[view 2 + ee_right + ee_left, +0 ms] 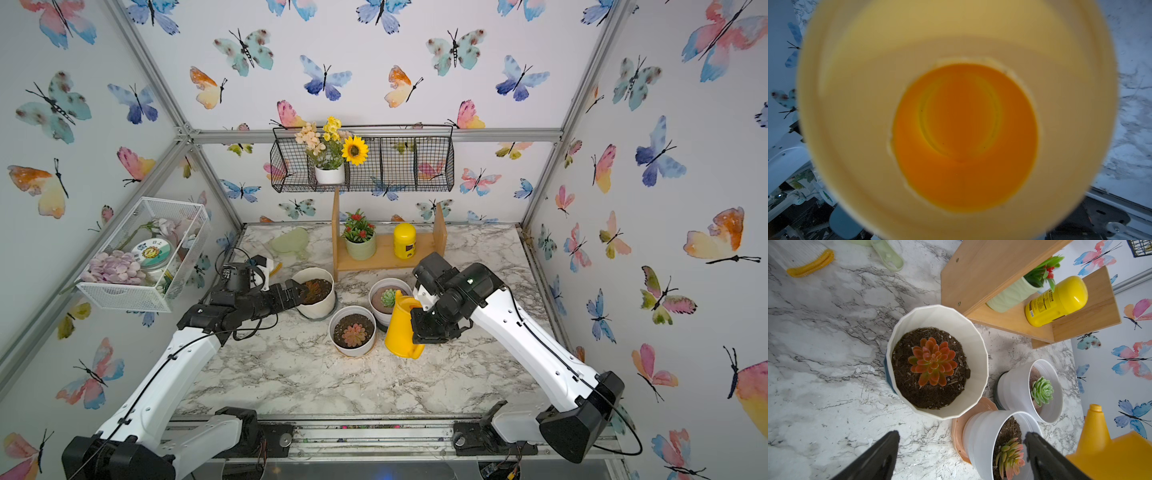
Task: Water the succulent around the soil edge
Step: Water the soil of the potted plant with water.
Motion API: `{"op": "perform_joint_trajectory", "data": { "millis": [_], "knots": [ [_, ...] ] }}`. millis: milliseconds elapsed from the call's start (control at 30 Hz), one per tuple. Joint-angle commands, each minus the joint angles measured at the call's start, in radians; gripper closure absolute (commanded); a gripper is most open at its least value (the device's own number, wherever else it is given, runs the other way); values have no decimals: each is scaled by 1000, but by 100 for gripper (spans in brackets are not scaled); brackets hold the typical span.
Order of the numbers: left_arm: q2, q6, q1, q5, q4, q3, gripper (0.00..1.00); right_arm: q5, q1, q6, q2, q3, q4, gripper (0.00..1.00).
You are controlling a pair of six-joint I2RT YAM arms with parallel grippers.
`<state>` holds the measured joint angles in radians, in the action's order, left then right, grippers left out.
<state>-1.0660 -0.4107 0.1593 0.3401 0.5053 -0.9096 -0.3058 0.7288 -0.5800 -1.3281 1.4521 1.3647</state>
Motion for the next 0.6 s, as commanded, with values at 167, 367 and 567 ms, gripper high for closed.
{"op": "perform_joint_trajectory", "data": {
  "millis": [167, 367, 567],
  "knots": [
    [-8, 30, 5, 34, -11, 2, 1, -93, 35, -76, 55, -26, 11, 99],
    [-13, 28, 5, 39, -13, -7, 2, -105, 35, -66, 26, -21, 11, 99],
    [-7, 24, 5, 35, -15, -5, 1, -111, 35, -67, 11, -18, 11, 99]
  ]
}}
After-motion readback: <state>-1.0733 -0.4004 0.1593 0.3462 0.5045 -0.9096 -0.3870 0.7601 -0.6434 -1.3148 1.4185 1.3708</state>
